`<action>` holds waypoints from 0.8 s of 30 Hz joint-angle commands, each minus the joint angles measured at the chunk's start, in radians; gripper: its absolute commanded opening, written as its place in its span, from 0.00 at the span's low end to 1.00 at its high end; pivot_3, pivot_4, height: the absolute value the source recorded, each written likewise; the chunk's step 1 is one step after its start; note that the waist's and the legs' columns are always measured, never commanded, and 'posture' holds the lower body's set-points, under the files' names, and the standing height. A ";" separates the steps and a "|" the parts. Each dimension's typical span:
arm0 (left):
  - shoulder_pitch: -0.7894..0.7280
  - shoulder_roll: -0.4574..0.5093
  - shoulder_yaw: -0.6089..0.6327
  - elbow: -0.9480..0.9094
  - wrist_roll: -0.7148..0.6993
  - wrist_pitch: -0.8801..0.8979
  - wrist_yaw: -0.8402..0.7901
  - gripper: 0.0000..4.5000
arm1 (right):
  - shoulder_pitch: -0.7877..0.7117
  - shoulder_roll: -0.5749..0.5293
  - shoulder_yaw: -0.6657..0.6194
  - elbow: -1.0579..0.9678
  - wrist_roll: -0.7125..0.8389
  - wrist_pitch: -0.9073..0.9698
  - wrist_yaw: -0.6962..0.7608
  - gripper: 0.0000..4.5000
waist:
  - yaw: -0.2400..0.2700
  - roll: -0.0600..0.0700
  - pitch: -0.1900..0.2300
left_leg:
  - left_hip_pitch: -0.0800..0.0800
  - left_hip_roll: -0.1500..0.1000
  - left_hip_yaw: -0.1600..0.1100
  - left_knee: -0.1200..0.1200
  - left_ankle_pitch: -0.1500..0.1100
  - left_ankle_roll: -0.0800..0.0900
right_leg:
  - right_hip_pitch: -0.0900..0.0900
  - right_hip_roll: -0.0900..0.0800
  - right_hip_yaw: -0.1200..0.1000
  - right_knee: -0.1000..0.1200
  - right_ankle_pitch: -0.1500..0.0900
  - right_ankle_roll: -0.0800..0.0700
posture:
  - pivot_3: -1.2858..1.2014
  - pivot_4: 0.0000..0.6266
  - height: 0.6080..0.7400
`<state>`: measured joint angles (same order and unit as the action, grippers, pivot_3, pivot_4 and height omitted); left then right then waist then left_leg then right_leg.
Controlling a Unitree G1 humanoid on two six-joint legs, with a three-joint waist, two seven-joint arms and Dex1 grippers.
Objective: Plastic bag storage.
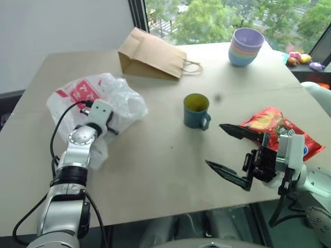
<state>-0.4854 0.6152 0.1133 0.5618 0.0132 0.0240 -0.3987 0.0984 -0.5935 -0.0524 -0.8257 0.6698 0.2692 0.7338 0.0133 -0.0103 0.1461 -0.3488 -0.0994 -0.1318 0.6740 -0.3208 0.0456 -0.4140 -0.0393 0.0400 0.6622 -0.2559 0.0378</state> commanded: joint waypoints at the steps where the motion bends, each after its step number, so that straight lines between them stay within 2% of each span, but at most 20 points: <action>1: 0.016 -0.002 0.065 -0.148 -0.067 0.015 0.001 0.03 | -0.004 0.003 -0.012 -0.009 -0.005 -0.023 -0.002 1.00 | 0.000 -0.001 0.000 | 0.000 0.000 0.000 0.000 0.000 0.000 | 0.000 0.000 0.000 0.000 0.000 0.000 | 0.52 0.24 1.00; 5: 0.035 -0.030 0.162 -0.371 -0.227 0.138 -0.015 0.03 | 0.004 -0.010 -0.018 -0.002 -0.016 -0.006 -0.011 1.00 | 0.001 -0.003 0.001 | -0.001 0.000 0.000 0.000 0.000 0.000 | -0.001 0.000 -0.001 0.000 0.000 0.000 | 0.52 0.24 1.00; 9: -0.073 -0.020 0.246 -0.538 -0.454 0.473 -0.009 0.03 | 0.013 -0.014 -0.050 0.031 -0.062 0.071 -0.119 1.00 | 0.001 -0.004 0.001 | -0.001 0.000 -0.001 0.002 0.000 0.000 | -0.001 0.000 -0.001 0.000 0.000 0.000 | 0.52 0.24 1.00; 11: -0.130 0.020 0.257 -0.570 -0.527 0.628 -0.021 0.03 | 0.026 -0.027 -0.079 0.047 -0.127 0.083 -0.165 1.00 | 0.002 -0.005 0.002 | -0.002 0.000 -0.001 0.003 0.000 0.000 | -0.001 0.000 -0.002 0.001 0.000 0.000 | 0.52 0.24 1.00; 15: -0.220 0.111 0.254 -0.576 -0.581 0.828 -0.029 0.03 | 0.032 -0.062 -0.119 0.079 -0.164 0.132 -0.187 1.00 | -0.005 -0.004 0.002 | -0.002 0.000 -0.001 0.004 0.000 0.000 | -0.001 0.001 -0.001 0.001 0.000 0.000 | 0.52 0.24 1.00; 18: -0.283 0.140 0.228 -0.557 -0.591 0.897 -0.041 0.03 | -0.004 -0.087 -0.066 0.103 -0.222 0.194 -0.212 1.00 | -0.005 -0.005 0.002 | -0.002 0.000 -0.002 0.004 0.000 0.000 | -0.001 0.001 -0.001 0.001 0.000 0.000 | 0.52 0.24 1.00; 22: -0.366 0.132 0.170 -0.531 -0.567 0.938 -0.047 0.03 | -0.172 0.014 0.042 0.206 -0.181 0.348 -0.277 1.00 | -0.005 -0.006 0.002 | -0.002 0.000 -0.002 0.006 0.000 0.000 | -0.001 0.001 -0.001 0.002 0.000 0.000 | 0.52 0.24 1.00; 24: -0.390 0.126 0.143 -0.517 -0.555 0.949 -0.047 0.03 | -0.258 0.078 0.101 0.286 -0.221 0.392 -0.319 1.00 | -0.005 -0.005 0.002 | -0.002 0.000 -0.002 0.006 0.000 0.000 | -0.001 0.001 -0.001 0.003 0.000 -0.001 | 0.52 0.24 1.00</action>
<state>-0.8523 0.7347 0.2609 0.0497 -0.5503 0.9662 -0.4405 -0.1265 -0.5359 0.0233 -0.5682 0.4672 0.6278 0.4511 0.0083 -0.0152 0.1486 -0.3510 -0.0996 -0.1334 0.6803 -0.3206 0.0452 -0.4151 -0.0381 0.0391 0.6649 -0.2555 0.0373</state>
